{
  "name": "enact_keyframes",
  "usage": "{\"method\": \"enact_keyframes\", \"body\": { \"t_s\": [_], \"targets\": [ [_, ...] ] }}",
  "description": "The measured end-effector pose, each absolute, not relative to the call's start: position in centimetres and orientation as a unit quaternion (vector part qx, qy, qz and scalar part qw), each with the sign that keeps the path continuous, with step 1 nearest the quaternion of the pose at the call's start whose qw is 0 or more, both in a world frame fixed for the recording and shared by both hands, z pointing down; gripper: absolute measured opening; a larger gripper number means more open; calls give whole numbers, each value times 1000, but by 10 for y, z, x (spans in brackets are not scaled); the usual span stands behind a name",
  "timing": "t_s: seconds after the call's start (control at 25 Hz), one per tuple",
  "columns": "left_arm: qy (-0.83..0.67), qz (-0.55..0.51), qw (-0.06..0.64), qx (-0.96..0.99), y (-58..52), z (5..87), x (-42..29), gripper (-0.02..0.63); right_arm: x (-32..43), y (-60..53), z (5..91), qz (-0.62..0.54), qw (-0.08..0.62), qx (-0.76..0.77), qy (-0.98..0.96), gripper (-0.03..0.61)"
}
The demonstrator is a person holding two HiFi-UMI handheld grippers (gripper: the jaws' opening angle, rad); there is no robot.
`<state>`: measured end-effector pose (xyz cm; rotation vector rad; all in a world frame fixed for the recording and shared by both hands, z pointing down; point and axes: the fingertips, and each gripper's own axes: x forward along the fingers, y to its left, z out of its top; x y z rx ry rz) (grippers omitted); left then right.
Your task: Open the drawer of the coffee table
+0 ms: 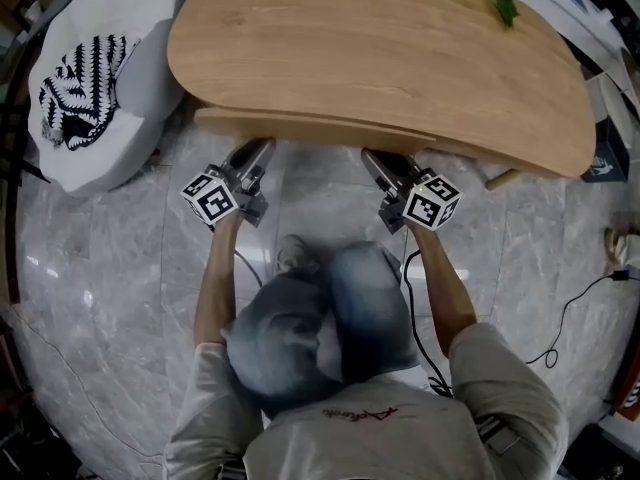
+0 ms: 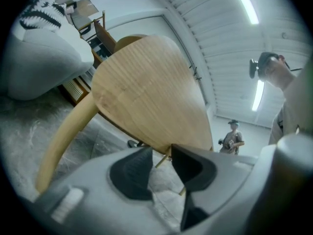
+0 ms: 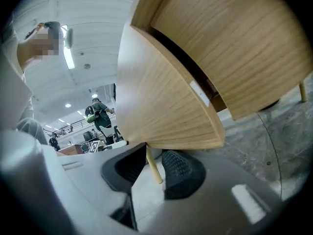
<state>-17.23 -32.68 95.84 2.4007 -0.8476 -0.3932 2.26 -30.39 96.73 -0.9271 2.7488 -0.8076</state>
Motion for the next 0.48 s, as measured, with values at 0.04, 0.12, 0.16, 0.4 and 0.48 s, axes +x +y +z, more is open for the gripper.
{"method": "enact_keyframes", "body": {
  "t_s": [0.04, 0.12, 0.16, 0.4, 0.48],
  "targets": [
    [-317, -147, 280, 894, -322, 958, -173, 114, 22, -299, 968, -267, 62, -306, 912, 103],
    [-318, -145, 279, 894, -313, 959, -174, 114, 21, -288, 969, -264, 55, -301, 915, 100],
    [-319, -142, 278, 895, -308, 960, -174, 114, 20, -283, 969, -262, 50, -299, 916, 98],
    [-330, -134, 283, 891, -281, 955, -173, 114, 19, -260, 968, -259, 42, -292, 920, 95],
    [-335, -137, 282, 888, -272, 956, -173, 114, 18, -250, 969, -257, 39, -286, 922, 89]
  ]
}}
